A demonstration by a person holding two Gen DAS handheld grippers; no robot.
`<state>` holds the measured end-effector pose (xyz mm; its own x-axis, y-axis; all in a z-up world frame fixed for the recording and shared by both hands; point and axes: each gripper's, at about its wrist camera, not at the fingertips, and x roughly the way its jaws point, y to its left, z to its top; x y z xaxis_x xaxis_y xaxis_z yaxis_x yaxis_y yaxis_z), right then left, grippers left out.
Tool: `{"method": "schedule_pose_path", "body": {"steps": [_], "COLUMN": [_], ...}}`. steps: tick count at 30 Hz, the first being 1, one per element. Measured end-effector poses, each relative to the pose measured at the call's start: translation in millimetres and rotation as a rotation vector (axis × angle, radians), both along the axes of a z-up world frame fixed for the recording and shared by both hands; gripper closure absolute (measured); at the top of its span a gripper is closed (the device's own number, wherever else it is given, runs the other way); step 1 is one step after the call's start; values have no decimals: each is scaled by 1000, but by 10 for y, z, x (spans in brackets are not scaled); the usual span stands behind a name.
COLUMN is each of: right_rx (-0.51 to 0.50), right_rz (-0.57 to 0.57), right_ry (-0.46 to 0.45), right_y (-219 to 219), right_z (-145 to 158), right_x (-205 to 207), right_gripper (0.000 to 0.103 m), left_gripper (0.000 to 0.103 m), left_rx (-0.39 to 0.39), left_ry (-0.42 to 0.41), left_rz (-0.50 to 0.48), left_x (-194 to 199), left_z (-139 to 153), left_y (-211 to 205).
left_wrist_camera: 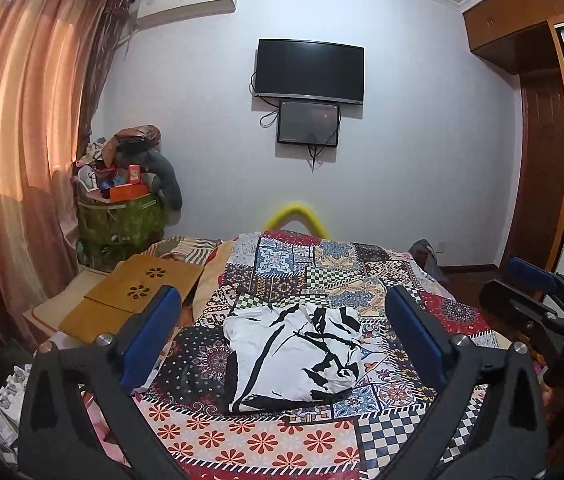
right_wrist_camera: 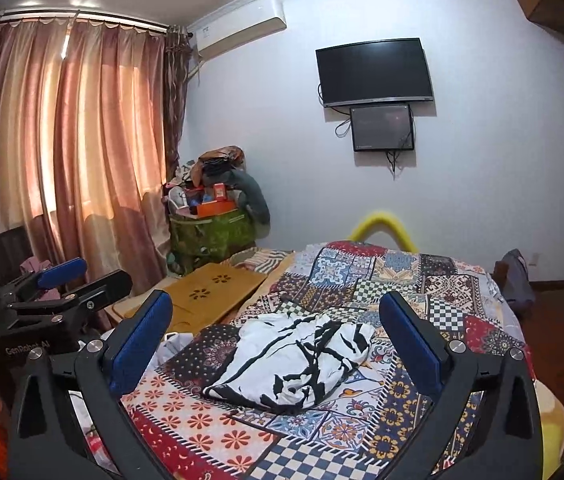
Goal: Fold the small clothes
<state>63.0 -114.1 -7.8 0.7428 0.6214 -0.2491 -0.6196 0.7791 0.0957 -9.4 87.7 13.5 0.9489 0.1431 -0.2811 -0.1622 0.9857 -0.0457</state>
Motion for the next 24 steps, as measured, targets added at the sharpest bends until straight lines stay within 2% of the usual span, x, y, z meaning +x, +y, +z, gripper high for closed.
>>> {"method": "schedule_pose_path", "body": {"steps": [24], "right_rx": [2], "right_rz": [-3], "right_ry": [6], "right_y": [-3], "right_z": [13], "right_x": [-22], "right_gripper": [0], "left_gripper": [0], "left_rx": [8], "left_ry": [-13], "left_rz": [-14], "left_x": [-25], "left_z": [40], "left_y": [-2]}}
